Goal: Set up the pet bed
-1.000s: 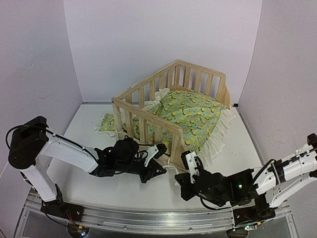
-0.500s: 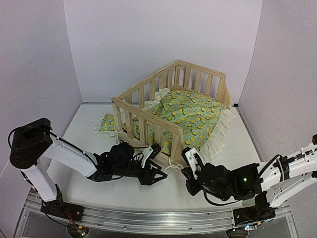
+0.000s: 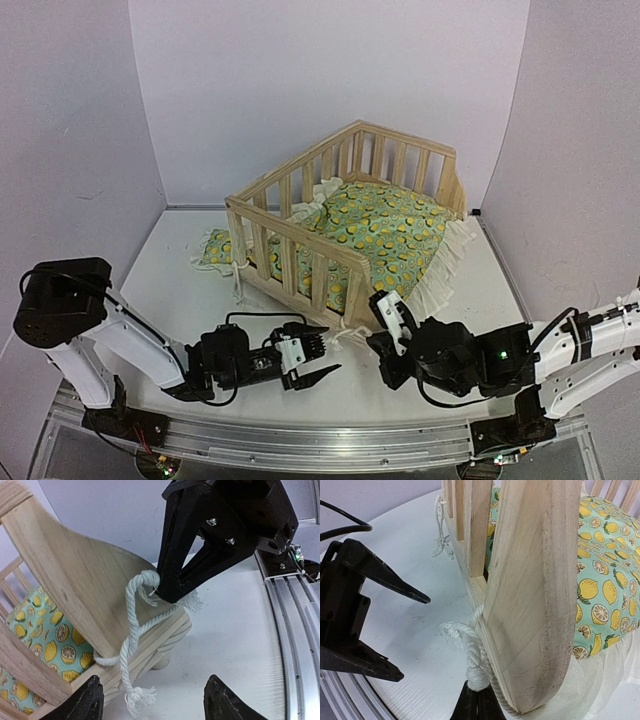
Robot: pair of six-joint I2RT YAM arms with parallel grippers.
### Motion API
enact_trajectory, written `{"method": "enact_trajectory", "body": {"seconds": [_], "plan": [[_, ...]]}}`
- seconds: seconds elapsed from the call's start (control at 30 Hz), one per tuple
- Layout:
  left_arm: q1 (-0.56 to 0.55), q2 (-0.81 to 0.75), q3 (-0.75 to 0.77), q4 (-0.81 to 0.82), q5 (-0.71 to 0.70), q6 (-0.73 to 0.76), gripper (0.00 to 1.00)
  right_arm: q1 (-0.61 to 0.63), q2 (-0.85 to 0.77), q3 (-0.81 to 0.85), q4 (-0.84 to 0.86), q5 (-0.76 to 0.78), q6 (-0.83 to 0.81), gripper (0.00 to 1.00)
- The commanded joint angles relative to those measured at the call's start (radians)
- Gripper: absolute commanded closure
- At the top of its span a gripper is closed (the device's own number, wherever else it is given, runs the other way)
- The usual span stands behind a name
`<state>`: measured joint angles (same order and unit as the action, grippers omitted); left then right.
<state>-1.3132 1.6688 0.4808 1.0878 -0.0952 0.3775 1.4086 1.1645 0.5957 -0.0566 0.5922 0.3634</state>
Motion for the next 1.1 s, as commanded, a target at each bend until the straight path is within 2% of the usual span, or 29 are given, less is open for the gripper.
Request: {"method": "enact_trajectory", "body": {"seconds": [0.0, 0.1, 0.3, 0.7, 0.83, 0.97, 1.07], "plan": [[-0.002, 0.072, 0.090, 0.152, -0.017, 0.230, 0.32, -0.003, -0.029, 0.016, 0.024, -0.019, -0.010, 1.00], [-0.002, 0.121, 0.140, 0.155, -0.019, 0.247, 0.35, -0.003, -0.025, 0.019, 0.025, -0.029, -0.019, 1.00], [-0.002, 0.207, 0.216, 0.165, -0.033, 0.279, 0.47, -0.003, -0.020, 0.025, 0.025, -0.047, -0.032, 1.00], [0.019, 0.259, 0.253, 0.162, -0.068, 0.320, 0.81, -0.005, -0.046, 0.030, 0.020, -0.041, -0.085, 1.00], [0.020, 0.248, 0.240, 0.144, -0.076, 0.334, 0.96, -0.010, -0.060, 0.054, 0.020, -0.014, -0.177, 1.00], [0.020, 0.201, 0.219, 0.065, 0.014, 0.283, 1.00, -0.028, -0.035, 0.064, 0.061, 0.043, -0.327, 1.00], [0.023, 0.147, 0.201, -0.014, 0.106, 0.234, 1.00, -0.048, -0.007, 0.056, 0.157, 0.074, -0.431, 1.00]]}}
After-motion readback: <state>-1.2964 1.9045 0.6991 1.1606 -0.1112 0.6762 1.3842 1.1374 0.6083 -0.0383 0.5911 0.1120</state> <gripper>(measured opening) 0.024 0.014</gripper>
